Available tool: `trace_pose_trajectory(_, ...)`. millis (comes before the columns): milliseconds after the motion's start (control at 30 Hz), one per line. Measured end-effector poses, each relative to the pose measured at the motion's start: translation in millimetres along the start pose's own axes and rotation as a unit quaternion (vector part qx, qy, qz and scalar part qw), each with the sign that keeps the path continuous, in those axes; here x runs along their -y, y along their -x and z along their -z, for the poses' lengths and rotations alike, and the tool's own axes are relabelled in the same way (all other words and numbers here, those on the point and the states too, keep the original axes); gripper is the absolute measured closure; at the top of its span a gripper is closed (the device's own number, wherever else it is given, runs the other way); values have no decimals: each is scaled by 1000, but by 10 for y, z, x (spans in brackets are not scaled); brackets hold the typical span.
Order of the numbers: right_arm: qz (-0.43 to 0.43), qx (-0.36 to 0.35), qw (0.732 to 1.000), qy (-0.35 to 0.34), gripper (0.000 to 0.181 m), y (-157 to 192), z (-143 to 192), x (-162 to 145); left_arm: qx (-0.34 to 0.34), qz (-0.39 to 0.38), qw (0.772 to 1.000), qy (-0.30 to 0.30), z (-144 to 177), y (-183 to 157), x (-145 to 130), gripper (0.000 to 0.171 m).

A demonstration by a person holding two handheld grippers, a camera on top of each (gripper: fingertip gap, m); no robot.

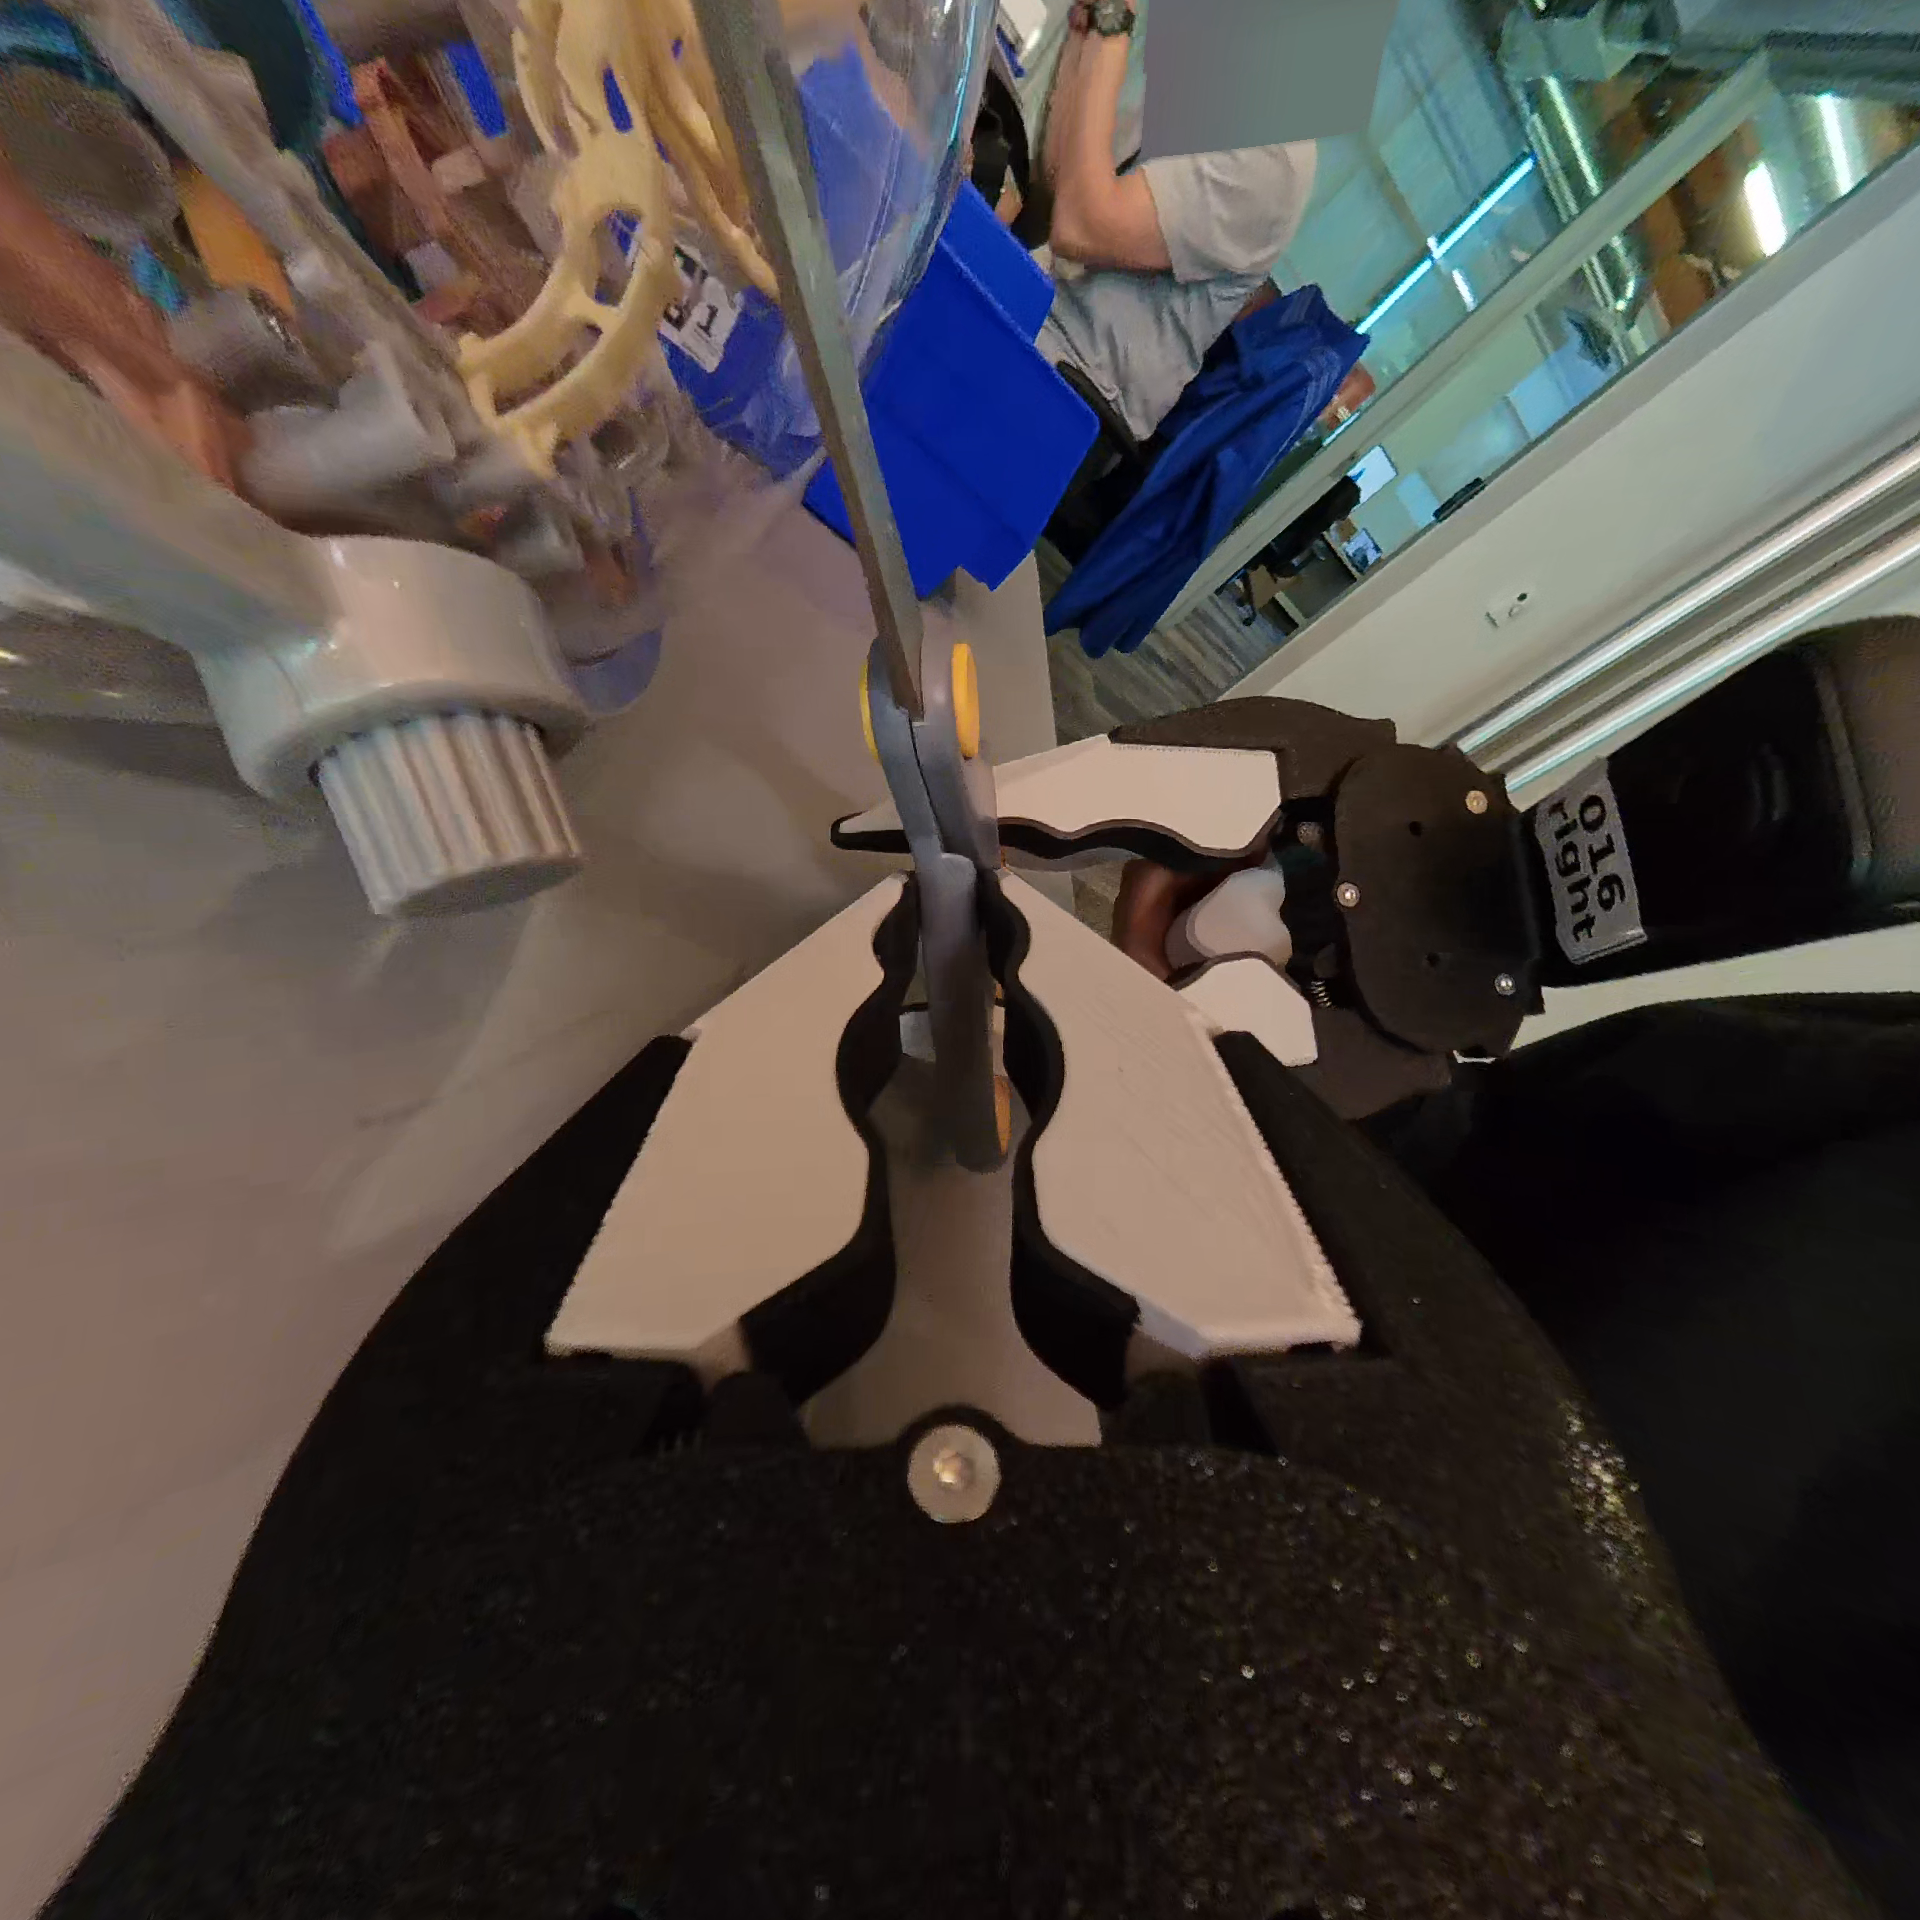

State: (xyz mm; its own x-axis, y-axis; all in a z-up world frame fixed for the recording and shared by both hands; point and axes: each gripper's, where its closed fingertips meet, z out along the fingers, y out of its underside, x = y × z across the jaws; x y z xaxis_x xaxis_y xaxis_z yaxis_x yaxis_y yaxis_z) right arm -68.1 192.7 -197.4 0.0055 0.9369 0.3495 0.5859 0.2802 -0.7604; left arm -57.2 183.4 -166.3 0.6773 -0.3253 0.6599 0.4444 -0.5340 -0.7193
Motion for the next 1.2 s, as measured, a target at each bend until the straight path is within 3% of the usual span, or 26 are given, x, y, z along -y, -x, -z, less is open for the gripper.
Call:
trace_pose_trajectory(167,26,-9,1000,12,147,1,13,-31,10,-20,1000,8,-9,3,-38,162)
trace_pose_trajectory(533,-17,24,1000,3,146,48,60,28,1,-17,1000,-13,21,-76,7,162)
trace_pose_trajectory(833,10,-36,999,-26,142,47,75,68,18,1,999,-42,65,-89,0,163)
trace_pose_trajectory(967,-19,-14,999,-28,136,73,98,85,14,13,998,-64,123,-109,34,163)
trace_pose_trajectory(1100,-35,14,999,15,131,160,36,-18,39,-3,997,-64,109,-78,4,163)
trace_pose_trajectory(1200,-53,18,998,9,131,179,3,-12,66,-25,995,-64,92,-54,-21,163)
